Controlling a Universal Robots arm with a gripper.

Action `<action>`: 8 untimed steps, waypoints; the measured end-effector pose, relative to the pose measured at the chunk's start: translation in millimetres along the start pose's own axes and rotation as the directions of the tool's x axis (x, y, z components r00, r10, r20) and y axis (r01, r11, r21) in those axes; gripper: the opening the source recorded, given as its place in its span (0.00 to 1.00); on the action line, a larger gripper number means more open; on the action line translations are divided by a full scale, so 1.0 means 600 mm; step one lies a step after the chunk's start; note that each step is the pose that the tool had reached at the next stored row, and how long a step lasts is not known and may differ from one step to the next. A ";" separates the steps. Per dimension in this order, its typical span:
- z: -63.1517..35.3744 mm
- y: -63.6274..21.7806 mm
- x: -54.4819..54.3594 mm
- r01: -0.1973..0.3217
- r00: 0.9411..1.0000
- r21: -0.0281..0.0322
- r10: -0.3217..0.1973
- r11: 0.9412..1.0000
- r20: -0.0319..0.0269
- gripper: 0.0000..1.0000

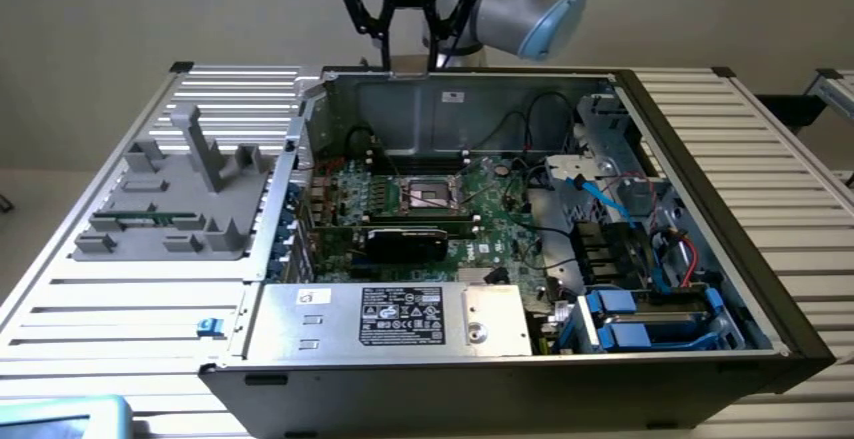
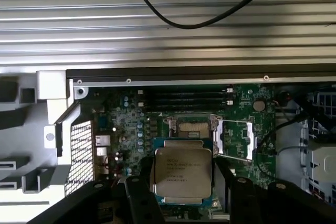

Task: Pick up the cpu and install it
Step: 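Pick up the cpu and move it towards the insertion slot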

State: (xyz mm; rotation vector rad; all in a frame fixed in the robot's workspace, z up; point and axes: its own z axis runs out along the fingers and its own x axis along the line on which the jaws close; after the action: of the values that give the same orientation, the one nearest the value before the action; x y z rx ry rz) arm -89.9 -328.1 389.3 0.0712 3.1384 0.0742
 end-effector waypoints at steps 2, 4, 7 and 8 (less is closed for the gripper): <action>0.004 0.002 -0.002 -0.003 1.000 -0.001 0.003 1.000 0.000 0.54; 0.007 0.004 -0.005 -0.005 1.000 -0.002 0.005 1.000 0.000 0.54; 0.010 0.006 -0.012 -0.007 1.000 -0.002 0.007 1.000 0.000 0.54; 0.011 0.006 -0.014 -0.008 1.000 -0.002 0.008 1.000 0.000 0.54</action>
State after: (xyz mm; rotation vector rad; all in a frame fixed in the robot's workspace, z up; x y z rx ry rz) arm -81.2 -324.7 383.2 0.0845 3.1380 0.0768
